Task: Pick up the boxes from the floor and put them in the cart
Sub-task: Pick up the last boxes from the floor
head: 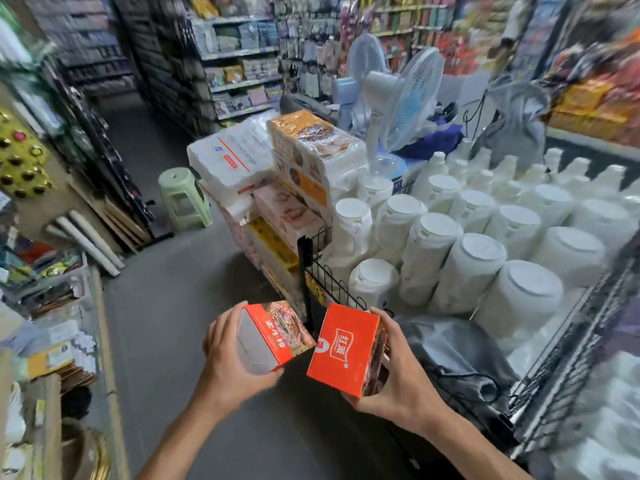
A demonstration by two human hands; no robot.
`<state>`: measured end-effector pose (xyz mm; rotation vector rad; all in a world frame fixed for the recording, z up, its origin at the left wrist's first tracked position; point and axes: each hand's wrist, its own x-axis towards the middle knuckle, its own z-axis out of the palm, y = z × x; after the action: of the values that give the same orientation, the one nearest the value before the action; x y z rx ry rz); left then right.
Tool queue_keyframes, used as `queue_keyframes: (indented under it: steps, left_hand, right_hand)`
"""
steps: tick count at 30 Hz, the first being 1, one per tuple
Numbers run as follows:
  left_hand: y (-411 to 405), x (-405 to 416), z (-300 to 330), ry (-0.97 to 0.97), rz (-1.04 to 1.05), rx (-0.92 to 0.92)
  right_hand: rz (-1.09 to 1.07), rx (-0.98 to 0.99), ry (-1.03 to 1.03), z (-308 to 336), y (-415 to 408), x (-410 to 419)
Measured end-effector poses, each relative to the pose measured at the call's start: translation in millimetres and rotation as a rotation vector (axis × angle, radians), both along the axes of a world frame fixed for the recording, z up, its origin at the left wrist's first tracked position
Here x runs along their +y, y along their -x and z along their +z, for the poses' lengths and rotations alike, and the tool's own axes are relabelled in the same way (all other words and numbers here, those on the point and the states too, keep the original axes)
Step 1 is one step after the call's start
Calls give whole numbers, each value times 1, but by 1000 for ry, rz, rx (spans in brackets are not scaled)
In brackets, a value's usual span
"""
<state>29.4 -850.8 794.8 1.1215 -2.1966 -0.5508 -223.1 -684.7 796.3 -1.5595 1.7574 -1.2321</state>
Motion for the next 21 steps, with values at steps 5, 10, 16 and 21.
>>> queue_keyframes:
  steps: [5, 10, 16, 21]
  left_hand:
    - [36, -12, 14, 16, -108, 58]
    - [79, -33, 15, 14, -307, 73]
    - [144, -21, 9, -79, -612, 72]
    - [192, 32, 2, -94, -905, 72]
  right_hand:
    - [-131, 19, 11, 14, 10, 20]
    - [-346, 67, 1, 22, 10, 41]
    - [-644, 86, -56, 28, 2, 93]
    - [-940, -9, -34, 30, -26, 165]
